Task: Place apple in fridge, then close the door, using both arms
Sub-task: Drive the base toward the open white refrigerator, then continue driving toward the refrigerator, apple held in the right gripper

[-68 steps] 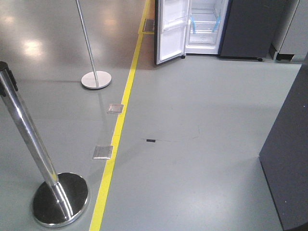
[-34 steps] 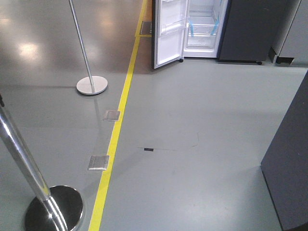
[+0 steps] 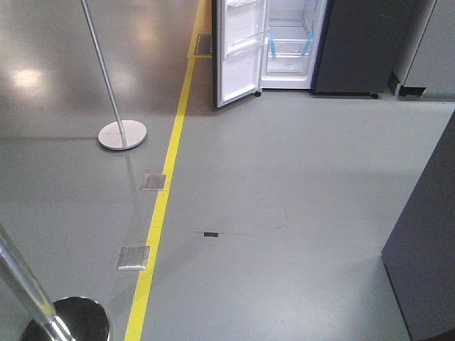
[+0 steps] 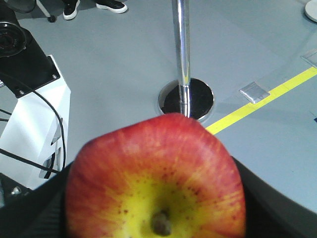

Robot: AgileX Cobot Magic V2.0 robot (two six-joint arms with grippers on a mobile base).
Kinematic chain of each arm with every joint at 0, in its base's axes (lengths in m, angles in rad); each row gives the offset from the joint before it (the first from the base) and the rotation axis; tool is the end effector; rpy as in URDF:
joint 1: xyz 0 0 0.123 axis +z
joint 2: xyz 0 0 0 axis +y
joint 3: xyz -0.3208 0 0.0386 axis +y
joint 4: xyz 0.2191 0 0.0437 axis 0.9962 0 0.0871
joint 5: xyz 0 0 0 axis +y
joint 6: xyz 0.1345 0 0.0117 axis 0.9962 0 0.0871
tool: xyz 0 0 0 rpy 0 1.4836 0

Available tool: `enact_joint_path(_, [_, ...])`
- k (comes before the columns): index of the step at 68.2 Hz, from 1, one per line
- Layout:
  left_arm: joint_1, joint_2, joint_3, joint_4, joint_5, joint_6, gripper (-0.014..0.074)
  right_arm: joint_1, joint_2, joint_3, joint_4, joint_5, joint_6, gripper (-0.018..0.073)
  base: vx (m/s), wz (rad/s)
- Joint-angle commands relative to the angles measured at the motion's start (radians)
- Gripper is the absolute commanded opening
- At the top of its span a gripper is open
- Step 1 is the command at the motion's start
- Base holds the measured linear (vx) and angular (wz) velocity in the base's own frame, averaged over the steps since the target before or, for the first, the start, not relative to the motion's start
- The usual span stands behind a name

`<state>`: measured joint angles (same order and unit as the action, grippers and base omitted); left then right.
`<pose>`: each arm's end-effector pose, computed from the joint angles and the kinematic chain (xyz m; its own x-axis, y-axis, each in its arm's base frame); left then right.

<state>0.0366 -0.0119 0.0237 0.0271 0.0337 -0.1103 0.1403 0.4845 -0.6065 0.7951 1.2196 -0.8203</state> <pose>0.0332 0.0013 0.2045 0.0446 -0.0815 -0.9957 -0.0339 0.9960 -0.0831 -0.0027 0.0910 0.2994 -0.4309 -0.4089 -0.8044 -0.8209 0.5478 0.1613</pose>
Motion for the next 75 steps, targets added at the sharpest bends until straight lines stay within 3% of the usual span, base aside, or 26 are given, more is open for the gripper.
enact_joint_path(1, [-0.003,-0.014,0.029,0.000,-0.077,-0.009,-0.0006,0.001,0.008,-0.026,0.064,-0.033,-0.011,0.0134,0.17,-0.06])
enact_joint_path(75, [-0.003,-0.014,0.029,0.000,-0.077,-0.009,-0.0006,0.001,0.008,-0.026,0.064,-0.033,-0.011,0.0134,0.18,-0.03])
